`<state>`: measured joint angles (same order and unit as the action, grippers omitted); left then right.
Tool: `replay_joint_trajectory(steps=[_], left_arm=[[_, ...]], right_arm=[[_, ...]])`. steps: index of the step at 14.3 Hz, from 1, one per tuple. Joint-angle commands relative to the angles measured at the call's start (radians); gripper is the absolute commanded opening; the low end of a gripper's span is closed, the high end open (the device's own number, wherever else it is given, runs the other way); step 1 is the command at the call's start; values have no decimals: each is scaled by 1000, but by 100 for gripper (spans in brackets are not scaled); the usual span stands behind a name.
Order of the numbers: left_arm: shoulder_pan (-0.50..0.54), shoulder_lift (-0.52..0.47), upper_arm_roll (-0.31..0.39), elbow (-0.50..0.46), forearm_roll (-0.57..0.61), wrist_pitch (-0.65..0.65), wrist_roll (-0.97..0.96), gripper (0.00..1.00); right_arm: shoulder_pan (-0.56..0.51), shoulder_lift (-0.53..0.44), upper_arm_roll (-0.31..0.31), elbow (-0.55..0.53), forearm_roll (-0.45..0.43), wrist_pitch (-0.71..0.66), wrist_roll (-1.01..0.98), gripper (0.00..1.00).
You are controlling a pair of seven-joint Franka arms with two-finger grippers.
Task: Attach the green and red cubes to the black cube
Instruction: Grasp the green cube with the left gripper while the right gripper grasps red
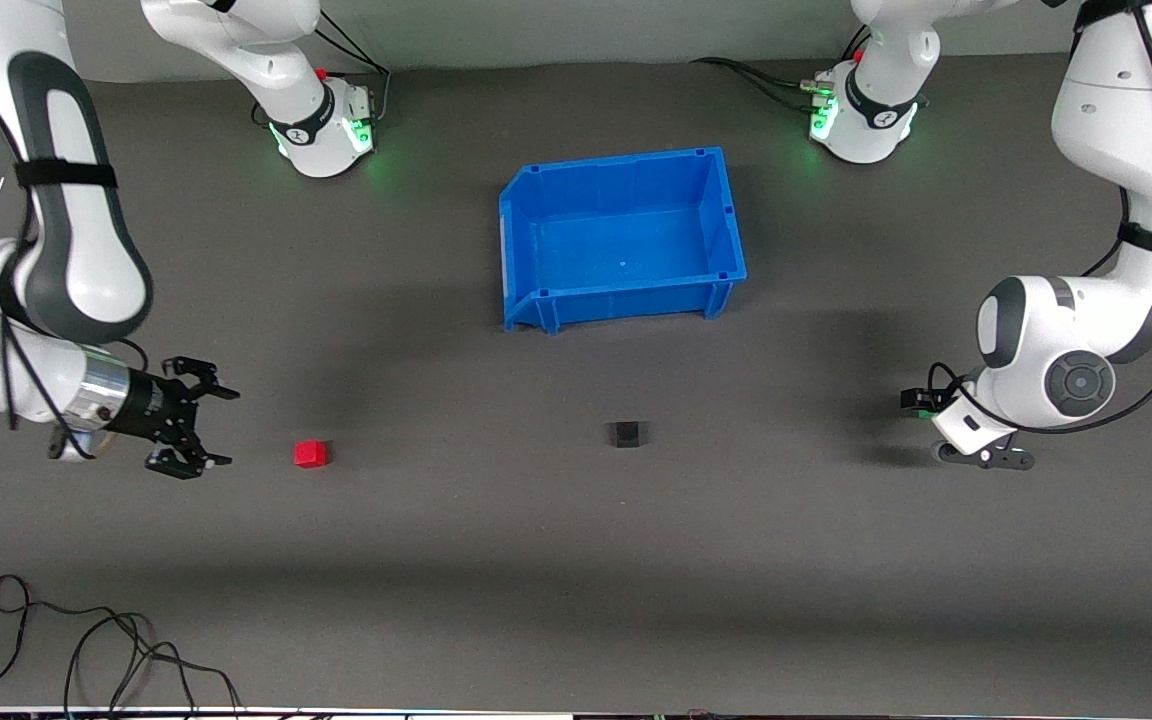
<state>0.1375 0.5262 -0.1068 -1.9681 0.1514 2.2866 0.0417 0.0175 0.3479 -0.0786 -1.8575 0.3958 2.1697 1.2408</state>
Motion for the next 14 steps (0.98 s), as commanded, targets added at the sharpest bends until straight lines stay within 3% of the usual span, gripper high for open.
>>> replay_joint_trajectory(steps=[1, 4, 9, 10, 11, 14], left_arm=[[5, 8, 3, 1, 7, 13, 6, 100], [5, 8, 3, 6, 7, 14, 1, 99], [1, 26, 3, 29, 7, 19, -8, 91], [1, 26, 3, 31, 7, 19, -8, 79], [1, 31, 3, 32, 7, 20, -8, 74], [1, 40, 3, 35, 8, 19, -11, 73]], right_arm=[[7, 98, 3, 1, 55, 114, -76, 100], [10, 178, 5, 3, 216, 173, -219, 100], [24, 232, 6, 1, 232, 217, -230, 100], [27, 247, 6, 1, 236, 231, -230, 100], [30, 256, 8, 3, 242, 234, -231, 100], [39, 264, 8, 3, 245, 234, -231, 100]])
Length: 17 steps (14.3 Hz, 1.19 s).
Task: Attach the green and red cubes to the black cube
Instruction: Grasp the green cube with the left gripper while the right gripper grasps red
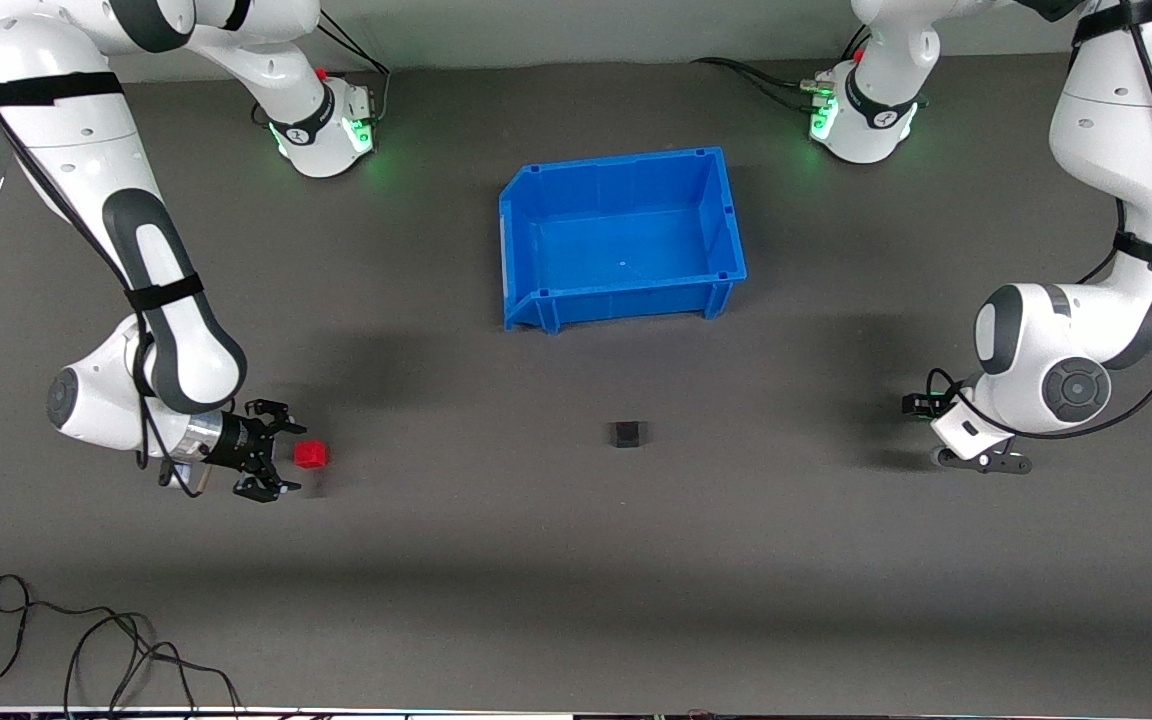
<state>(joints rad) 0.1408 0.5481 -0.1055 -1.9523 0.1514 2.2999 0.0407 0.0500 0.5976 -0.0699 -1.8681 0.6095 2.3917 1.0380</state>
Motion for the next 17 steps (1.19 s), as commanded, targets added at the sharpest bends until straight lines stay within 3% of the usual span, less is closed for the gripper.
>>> replay_joint_trajectory(steps=[1, 9, 11, 13, 17], left_arm=[[-4, 19, 1, 19, 8, 3, -12, 71], [-3, 18, 1, 36, 8, -13, -12, 17], [-3, 18, 1, 42, 7, -14, -16, 3], [-7, 12, 1, 53, 7, -17, -76, 0], [-18, 7, -2, 174, -60, -184, -193, 0]], right_arm=[[7, 17, -1, 13, 32, 12, -29, 100], [-4, 33, -2, 13, 32, 11, -47, 99], [-4, 33, -2, 13, 32, 11, -47, 72], [-2, 31, -2, 13, 32, 9, -49, 48], [-1, 28, -4, 13, 30, 3, -49, 23]])
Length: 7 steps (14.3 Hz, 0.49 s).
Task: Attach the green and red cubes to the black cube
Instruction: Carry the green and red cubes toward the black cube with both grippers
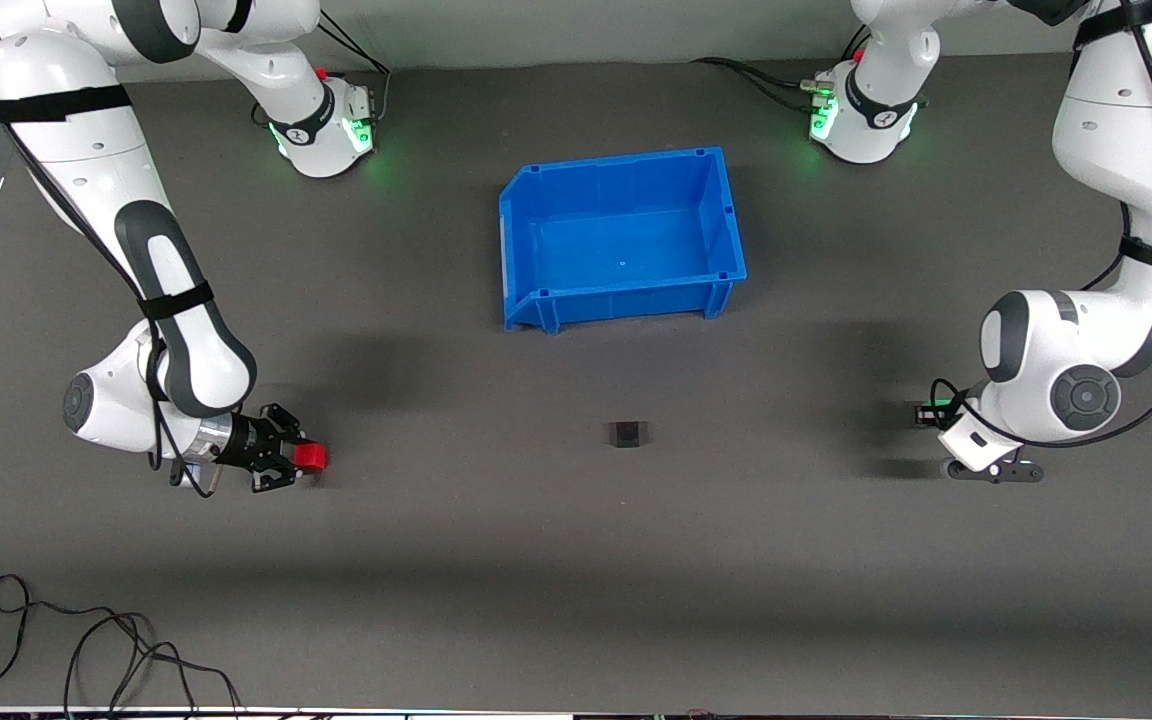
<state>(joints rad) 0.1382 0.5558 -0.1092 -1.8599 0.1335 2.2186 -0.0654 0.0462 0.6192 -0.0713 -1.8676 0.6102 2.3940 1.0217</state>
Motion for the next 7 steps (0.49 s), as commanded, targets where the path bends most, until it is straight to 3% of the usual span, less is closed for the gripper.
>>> replay_joint_trajectory(steps=[1, 4, 7], left_arm=[[-25, 0, 2, 118, -92, -150, -169, 0], [-65, 24, 0, 220, -190, -212, -498, 0], [-129, 33, 2, 229, -198, -194, -744, 0]], right_arm=[[4, 4, -2, 15, 29, -1, -32, 22], [9, -24, -2, 22, 29, -10, -25, 22], [32, -68, -4, 37, 22, -50, 29, 22]])
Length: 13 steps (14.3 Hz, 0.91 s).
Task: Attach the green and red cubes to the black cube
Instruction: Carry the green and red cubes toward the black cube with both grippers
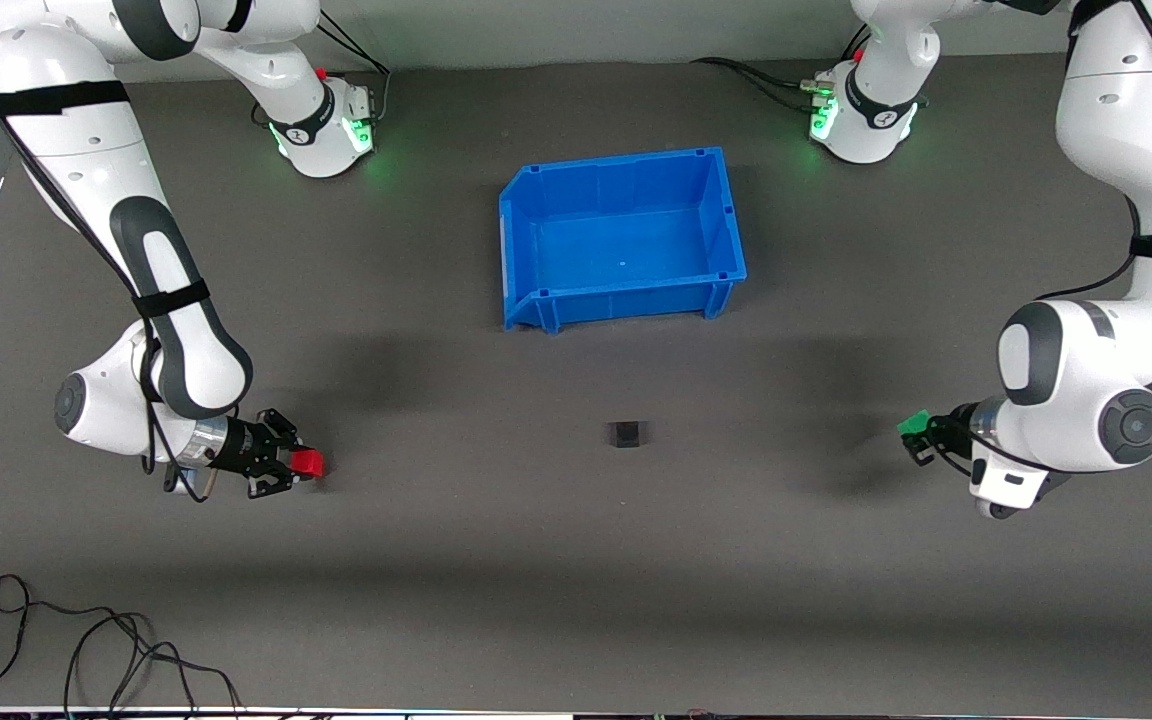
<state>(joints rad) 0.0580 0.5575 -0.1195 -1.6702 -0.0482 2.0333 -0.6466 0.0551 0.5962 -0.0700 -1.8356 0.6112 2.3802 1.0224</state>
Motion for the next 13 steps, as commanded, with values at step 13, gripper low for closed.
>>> replay_joint_trajectory(steps=[13], left_arm=[[-300, 139, 17, 49, -173, 276, -1051, 0]], right_arm=[[402, 33, -7, 197, 18, -39, 539, 22]])
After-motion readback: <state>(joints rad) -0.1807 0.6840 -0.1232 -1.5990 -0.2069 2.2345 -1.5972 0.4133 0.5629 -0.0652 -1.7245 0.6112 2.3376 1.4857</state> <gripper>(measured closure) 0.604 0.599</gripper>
